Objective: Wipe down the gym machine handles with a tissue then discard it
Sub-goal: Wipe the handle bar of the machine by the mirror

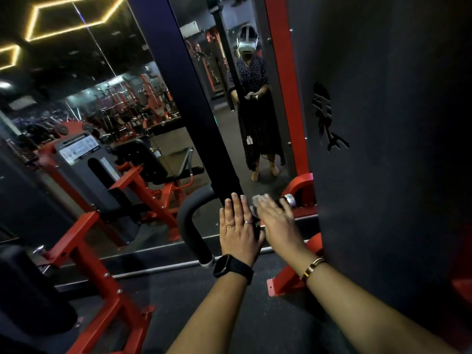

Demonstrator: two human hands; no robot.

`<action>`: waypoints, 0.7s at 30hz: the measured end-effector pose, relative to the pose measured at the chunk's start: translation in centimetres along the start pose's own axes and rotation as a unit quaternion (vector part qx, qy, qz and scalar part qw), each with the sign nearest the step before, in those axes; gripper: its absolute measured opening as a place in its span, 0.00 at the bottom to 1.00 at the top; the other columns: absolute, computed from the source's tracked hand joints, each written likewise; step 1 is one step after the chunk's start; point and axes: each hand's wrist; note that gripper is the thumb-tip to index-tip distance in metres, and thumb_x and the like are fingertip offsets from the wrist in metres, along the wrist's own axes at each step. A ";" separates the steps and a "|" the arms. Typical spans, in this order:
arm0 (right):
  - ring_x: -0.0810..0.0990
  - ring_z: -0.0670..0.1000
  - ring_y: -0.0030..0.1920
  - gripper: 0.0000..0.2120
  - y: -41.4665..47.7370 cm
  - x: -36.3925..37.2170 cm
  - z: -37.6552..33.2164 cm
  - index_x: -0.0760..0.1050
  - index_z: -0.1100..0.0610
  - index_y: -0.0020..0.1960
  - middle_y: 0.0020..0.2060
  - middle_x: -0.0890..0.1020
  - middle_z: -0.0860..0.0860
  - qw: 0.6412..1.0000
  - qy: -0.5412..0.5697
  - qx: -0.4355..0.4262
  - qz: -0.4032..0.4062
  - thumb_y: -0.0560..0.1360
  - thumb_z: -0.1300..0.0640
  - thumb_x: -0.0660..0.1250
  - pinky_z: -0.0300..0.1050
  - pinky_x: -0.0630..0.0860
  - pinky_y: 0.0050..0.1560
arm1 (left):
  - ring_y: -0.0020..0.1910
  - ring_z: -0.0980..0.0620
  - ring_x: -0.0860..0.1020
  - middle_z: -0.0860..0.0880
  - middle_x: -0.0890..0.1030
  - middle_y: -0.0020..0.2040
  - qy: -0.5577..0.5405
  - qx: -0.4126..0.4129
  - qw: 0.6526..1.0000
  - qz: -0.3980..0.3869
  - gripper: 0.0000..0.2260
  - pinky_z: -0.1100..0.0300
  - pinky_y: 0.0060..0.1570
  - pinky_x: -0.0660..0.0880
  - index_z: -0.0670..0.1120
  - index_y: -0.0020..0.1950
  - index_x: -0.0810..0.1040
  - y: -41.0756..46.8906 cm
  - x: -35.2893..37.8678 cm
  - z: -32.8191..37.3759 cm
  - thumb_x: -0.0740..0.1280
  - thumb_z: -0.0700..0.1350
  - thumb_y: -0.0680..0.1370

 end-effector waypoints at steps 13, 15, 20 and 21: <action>0.61 0.50 0.75 0.24 1.9 -1.9 0.9 0.73 0.56 0.68 0.69 0.73 0.51 0.992 0.024 0.075 -0.103 0.75 0.65 0.52 0.50 0.47 0.72 | 0.78 0.44 0.38 0.41 0.36 0.78 -0.010 -0.007 0.999 -0.029 0.63 0.50 0.76 0.42 0.39 0.78 0.38 0.0 -0.3 0.1 0.77 0.58 0.60; 0.59 0.48 0.75 0.24 1.7 -1.4 -0.8 0.70 0.55 0.70 0.71 0.70 0.50 0.989 0.037 0.026 -0.138 0.77 0.61 0.48 0.47 0.44 0.72 | 0.78 0.43 0.38 0.41 0.36 0.78 -0.007 0.002 1.000 -0.018 0.59 0.49 0.76 0.42 0.38 0.78 0.38 0.0 -0.2 0.0 0.74 0.58 0.64; 0.77 0.53 0.63 0.22 2.0 -1.8 1.5 0.81 0.56 0.56 0.54 0.83 0.51 0.998 0.035 0.006 -0.046 0.68 0.66 0.58 0.55 0.46 0.71 | 0.78 0.44 0.39 0.41 0.37 0.78 -0.017 -0.003 1.000 -0.023 0.58 0.50 0.76 0.42 0.39 0.78 0.39 0.1 -0.3 0.1 0.73 0.56 0.63; 0.76 0.53 0.65 0.21 2.1 -2.0 2.5 0.81 0.55 0.57 0.54 0.83 0.51 0.998 0.026 0.040 -0.052 0.69 0.68 0.58 0.57 0.45 0.71 | 0.78 0.44 0.39 0.41 0.37 0.78 -0.019 -0.003 0.999 -0.027 0.60 0.50 0.76 0.41 0.39 0.78 0.38 0.1 -0.4 0.1 0.74 0.55 0.61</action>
Point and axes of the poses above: each hand's wrist, its own y-axis towards the middle knuckle, its own x-axis out of the palm, z = x × y
